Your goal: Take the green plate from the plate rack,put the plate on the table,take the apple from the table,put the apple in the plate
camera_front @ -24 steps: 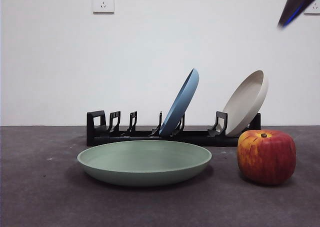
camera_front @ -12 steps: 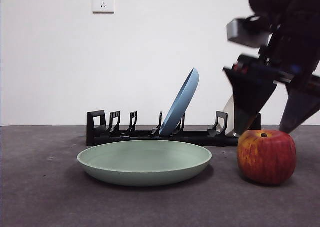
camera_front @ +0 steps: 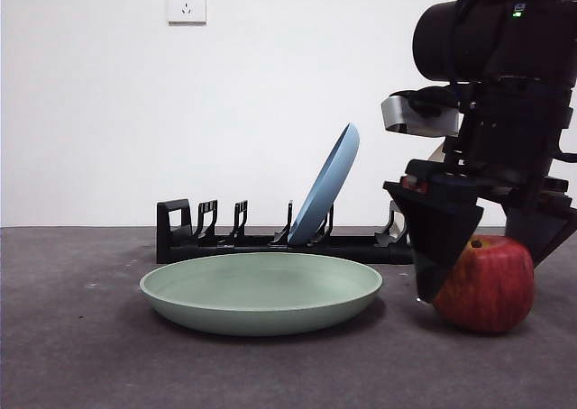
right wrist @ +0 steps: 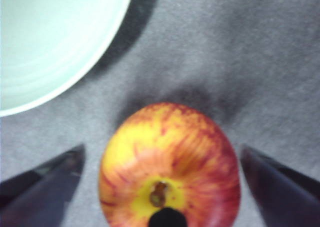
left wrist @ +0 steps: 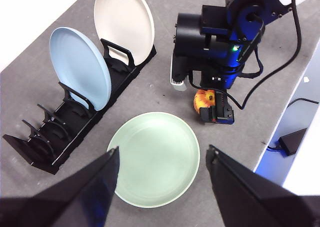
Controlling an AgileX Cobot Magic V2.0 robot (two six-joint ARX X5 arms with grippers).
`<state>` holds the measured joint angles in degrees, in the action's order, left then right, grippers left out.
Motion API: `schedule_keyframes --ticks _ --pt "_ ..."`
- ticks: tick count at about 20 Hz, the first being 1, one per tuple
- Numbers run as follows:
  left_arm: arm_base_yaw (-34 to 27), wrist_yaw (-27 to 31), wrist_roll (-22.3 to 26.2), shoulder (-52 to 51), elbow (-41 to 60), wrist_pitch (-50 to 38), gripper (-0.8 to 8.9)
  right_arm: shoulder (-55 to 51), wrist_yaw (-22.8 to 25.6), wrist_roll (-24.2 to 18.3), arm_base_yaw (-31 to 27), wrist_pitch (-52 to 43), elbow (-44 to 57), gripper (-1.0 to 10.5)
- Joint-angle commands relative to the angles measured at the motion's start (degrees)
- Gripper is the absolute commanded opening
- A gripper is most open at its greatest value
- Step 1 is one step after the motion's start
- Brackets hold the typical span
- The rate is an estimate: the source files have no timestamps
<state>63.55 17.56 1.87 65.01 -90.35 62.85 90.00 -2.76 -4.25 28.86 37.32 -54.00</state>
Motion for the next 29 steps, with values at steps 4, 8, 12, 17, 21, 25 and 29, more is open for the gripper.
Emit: schedule_keyframes --ticks 4,8,12,17,21,25,29 --pt "0.1 0.3 -0.5 0.0 0.0 -0.2 2.91 0.4 0.2 1.9 0.1 1.5 -0.1 -0.2" --pt "0.1 0.3 -0.5 0.0 0.0 -0.2 2.92 -0.8 0.2 1.9 0.1 1.6 -0.1 -0.2" --pt "0.1 0.3 -0.4 0.0 0.0 -0.2 2.91 -6.6 0.7 2.4 0.5 1.5 -0.5 -0.2" --pt "0.1 0.2 -0.4 0.0 0.0 -0.2 2.91 -9.1 1.6 2.3 3.3 1.3 -5.7 -0.2" --pt "0.1 0.2 -0.4 0.0 0.0 -0.2 2.91 -5.3 1.7 2.3 8.5 -1.0 -12.3 -0.2" --pt "0.1 0.1 -0.4 0.0 0.0 -0.2 2.91 3.7 1.6 2.3 11.7 -2.3 -18.6 -0.2" --pt "0.1 0.1 -0.4 0.0 0.0 -0.1 2.91 13.1 1.6 2.2 13.4 -2.6 -22.5 -0.2"
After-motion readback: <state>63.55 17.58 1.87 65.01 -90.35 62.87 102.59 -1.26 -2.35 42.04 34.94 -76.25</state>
